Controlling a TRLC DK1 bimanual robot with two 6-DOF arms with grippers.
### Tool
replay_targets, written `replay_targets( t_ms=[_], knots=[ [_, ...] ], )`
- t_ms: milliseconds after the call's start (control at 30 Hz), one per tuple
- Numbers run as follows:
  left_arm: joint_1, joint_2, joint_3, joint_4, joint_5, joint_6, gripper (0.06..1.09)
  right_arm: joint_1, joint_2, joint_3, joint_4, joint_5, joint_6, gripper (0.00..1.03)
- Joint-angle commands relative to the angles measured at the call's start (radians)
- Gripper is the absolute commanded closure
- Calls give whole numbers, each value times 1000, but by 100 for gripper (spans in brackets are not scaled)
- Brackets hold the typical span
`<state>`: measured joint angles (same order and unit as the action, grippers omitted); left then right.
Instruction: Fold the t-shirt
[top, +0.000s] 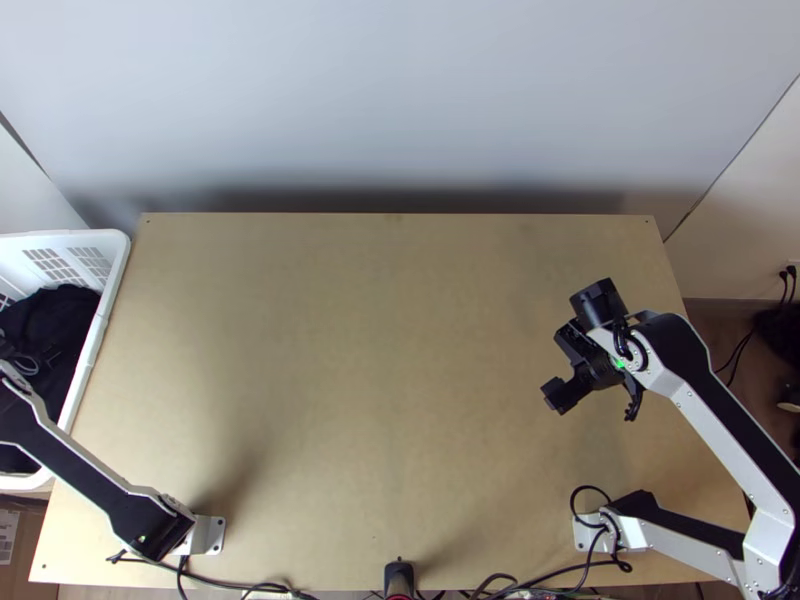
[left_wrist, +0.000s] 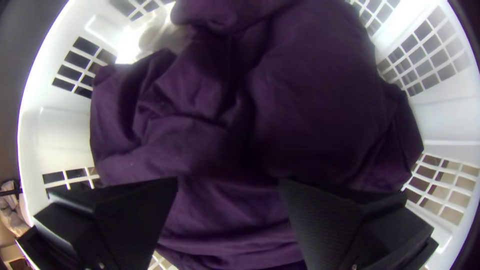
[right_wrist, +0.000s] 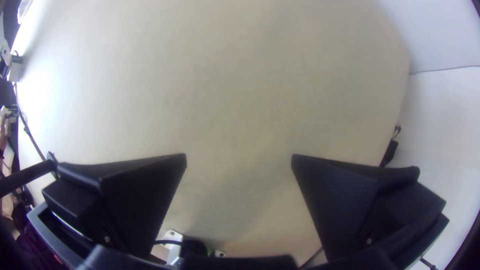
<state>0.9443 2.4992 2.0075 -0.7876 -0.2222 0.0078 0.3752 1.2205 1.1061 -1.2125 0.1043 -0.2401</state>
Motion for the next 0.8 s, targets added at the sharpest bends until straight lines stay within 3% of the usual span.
replay_targets(
  t_ms=[0,33,133,167,267,300,400,667,767],
  knots=[
    [-15,127,208,-98,-2,-29,11,-19,5,-14,-1,-2,2,5],
    [-12,144,235,-116,-2,-42,12,-22,5,-12,-1,-2,2,5],
    [-12,144,238,-133,-2,-58,40,-35,7,-12,-1,-2,1,5],
    [-12,139,237,-142,-2,-62,46,-39,8,-12,1,-2,2,5],
    [-12,122,226,-170,0,-74,52,-47,14,-20,1,-2,2,5],
    [-12,116,224,-182,1,-74,62,-47,16,-22,1,-2,4,5],
    [-7,102,224,-188,1,-65,103,-48,14,-29,4,-2,5,5],
    [-2,-2,214,-256,18,-75,105,-53,7,-43,7,-2,5,5],
    [-10,-99,214,-314,95,-83,105,-53,7,-37,14,-2,5,5]
  ],
)
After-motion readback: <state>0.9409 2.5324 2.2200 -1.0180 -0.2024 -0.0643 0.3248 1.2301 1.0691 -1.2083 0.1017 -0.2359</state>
